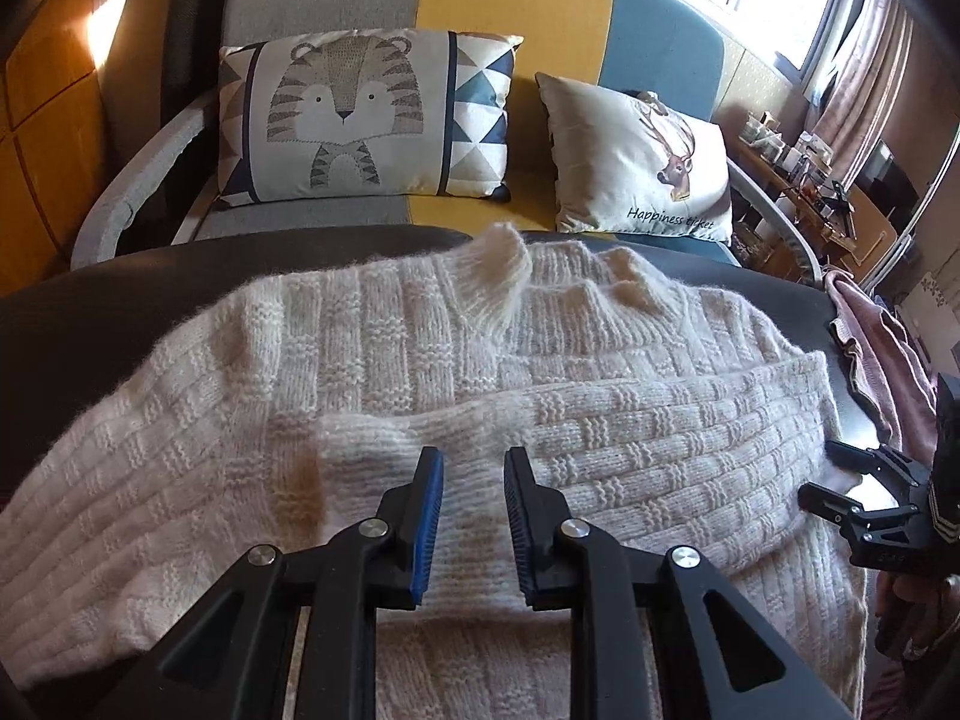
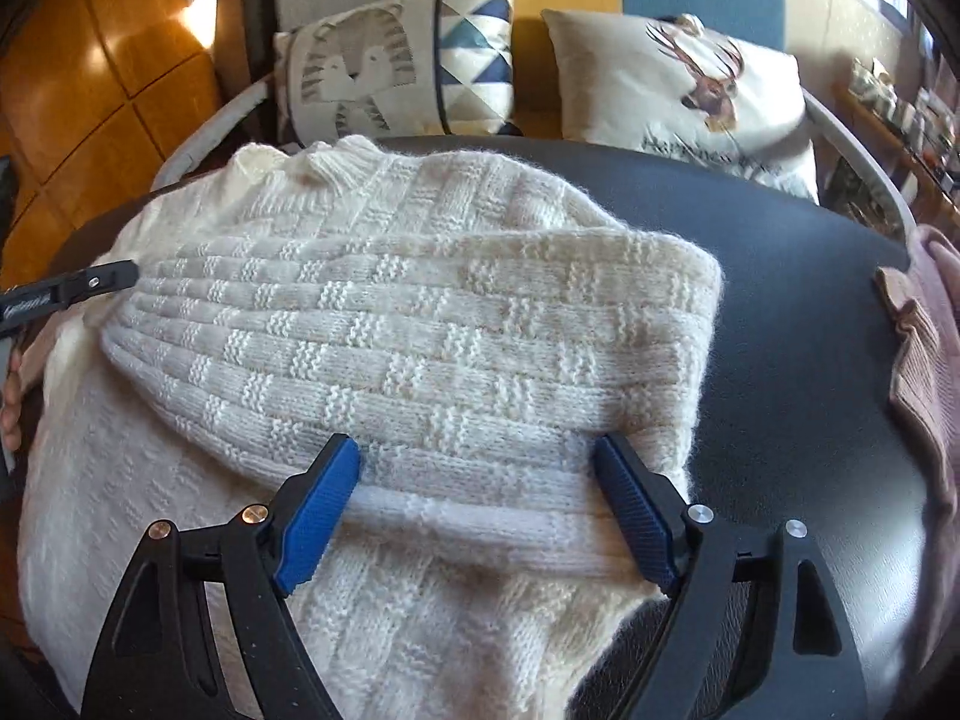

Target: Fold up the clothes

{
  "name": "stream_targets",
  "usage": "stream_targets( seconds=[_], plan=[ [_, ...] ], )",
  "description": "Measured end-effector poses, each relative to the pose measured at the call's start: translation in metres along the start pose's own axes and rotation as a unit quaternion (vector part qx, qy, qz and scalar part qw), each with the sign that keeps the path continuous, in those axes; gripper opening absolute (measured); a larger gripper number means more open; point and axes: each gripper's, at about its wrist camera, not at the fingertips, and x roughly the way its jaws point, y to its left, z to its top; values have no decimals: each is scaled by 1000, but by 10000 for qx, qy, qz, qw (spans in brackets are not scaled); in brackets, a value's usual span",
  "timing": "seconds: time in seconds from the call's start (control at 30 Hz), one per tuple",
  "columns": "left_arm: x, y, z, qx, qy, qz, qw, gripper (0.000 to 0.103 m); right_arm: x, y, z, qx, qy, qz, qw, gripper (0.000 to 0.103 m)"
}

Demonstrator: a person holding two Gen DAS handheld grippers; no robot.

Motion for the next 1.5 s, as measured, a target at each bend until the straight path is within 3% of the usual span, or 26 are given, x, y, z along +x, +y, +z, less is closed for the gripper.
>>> stream_targets(
  seconds=[0.1, 0.2, 0.47, 0.7, 1.03, 1.17, 1.5],
  plan=[
    [-11, -11, -3, 174, -87, -4, 9998, 21, -22, 16, 8, 50, -183, -22, 9998, 84],
    [5, -16, -11, 153, 160, 58, 9997, 22, -33, 34, 14, 65, -244, -209, 9995, 84],
    [10, -22, -17, 361, 75, 119, 9992, 30, -15, 31, 19, 868, -100, -478, 9950, 84],
    [9, -15, -19, 257, -4, -126, 9996, 37, 13, 31, 8, 766, 143, -708, 9944, 84],
    [14, -31, -23, 653, -69, 31, 9978, 57, 13, 35, 3, 631, 93, -741, 9952, 86],
    [14, -32, -23, 662, -69, 36, 9978, 60, 3, 38, 8, 689, -107, -704, 9951, 86],
    [13, -32, -26, 670, -108, 32, 9977, 60, 16, 33, -6, 580, -25, -690, 9959, 86]
  ],
)
